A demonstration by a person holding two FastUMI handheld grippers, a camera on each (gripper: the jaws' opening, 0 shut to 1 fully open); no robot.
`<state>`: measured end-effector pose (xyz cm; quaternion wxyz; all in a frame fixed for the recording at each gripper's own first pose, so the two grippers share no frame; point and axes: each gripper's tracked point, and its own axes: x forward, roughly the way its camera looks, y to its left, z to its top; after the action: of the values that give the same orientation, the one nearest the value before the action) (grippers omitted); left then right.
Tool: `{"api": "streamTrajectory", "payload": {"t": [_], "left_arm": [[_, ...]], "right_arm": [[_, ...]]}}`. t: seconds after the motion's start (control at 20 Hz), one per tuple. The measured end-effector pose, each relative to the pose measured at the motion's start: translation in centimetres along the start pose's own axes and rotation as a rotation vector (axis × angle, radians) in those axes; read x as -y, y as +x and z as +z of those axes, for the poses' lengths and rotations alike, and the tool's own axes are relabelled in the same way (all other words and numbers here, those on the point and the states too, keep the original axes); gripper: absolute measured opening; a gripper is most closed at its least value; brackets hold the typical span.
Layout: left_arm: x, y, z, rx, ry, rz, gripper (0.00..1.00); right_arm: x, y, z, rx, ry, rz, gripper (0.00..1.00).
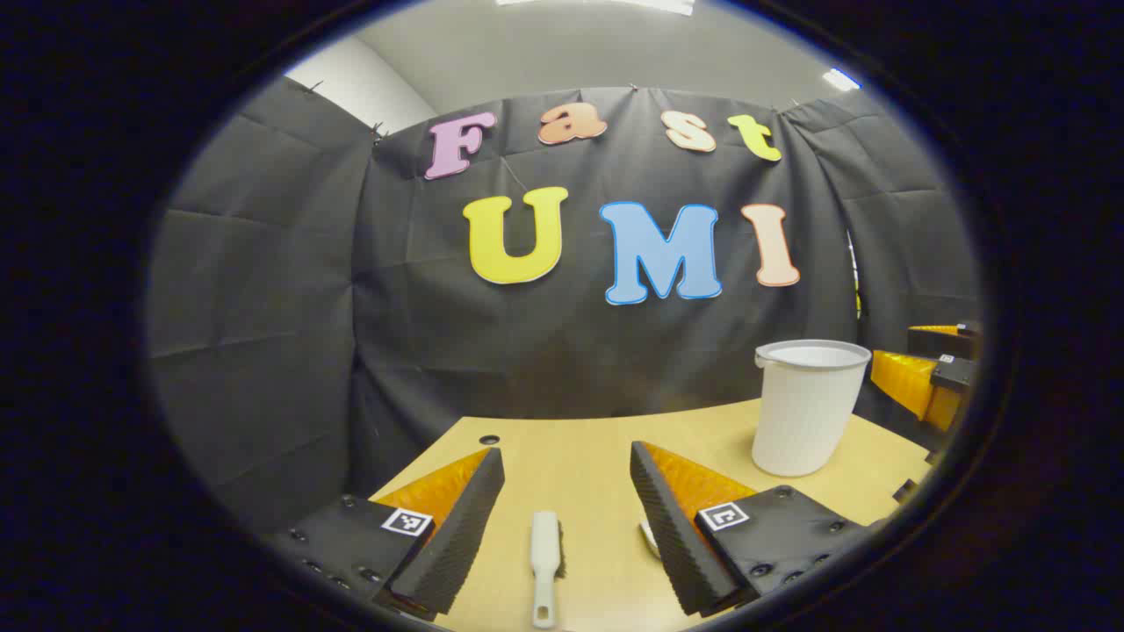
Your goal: Pick up the small broom and dustpan from the desktop, sweep the trash into the dustpan with the broom, and then empty the trash into the garbage bin.
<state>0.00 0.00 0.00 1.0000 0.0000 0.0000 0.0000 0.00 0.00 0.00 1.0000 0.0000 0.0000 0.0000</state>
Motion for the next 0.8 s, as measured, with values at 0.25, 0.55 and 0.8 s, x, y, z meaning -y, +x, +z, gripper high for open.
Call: {"api": "streamTrajectory", "payload": {"t": [0.25,0.55,0.8], "left_arm": [[-1.3,2.4,0.8,0.016,-0.051,0.023,0.97],[-1.8,5.1,0.8,0.018,-0.058,0.018,0.97],[-1.7,7.2,-0.9,-0.019,0.003,-0.047,0.94]], "right_arm": [[-3.2,1.1,0.4,0.002,-0.003,0.083,0.96],[-4.2,2.7,0.1,0.007,0.008,0.111,0.96],[-5.0,3.2,-3.4,-0.125,0.066,0.095,0.96]]}}
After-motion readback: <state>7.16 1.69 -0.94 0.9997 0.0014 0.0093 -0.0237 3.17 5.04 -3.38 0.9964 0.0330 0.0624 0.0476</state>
